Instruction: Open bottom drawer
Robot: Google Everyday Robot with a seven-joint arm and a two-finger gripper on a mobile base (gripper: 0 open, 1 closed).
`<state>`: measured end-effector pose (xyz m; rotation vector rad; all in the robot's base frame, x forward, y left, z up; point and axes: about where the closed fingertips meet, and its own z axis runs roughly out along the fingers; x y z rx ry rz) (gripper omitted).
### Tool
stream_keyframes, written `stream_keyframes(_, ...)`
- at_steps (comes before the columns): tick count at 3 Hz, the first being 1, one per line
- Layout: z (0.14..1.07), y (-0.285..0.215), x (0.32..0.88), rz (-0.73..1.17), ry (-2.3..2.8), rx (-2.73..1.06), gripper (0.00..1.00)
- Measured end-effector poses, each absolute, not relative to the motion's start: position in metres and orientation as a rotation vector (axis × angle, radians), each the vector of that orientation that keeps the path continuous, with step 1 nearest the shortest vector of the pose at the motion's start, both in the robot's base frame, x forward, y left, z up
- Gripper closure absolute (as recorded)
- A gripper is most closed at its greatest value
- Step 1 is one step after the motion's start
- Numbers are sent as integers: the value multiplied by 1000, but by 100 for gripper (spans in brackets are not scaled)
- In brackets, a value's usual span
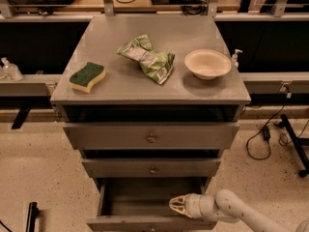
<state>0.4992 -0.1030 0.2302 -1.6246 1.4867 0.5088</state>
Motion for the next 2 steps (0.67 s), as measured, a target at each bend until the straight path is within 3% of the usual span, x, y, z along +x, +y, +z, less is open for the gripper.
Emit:
stream_keyframes(1, 229, -101, 499, 513, 1484, -1626, 82)
stream_keyframes(2, 223, -98, 504, 528, 1547, -1642, 84)
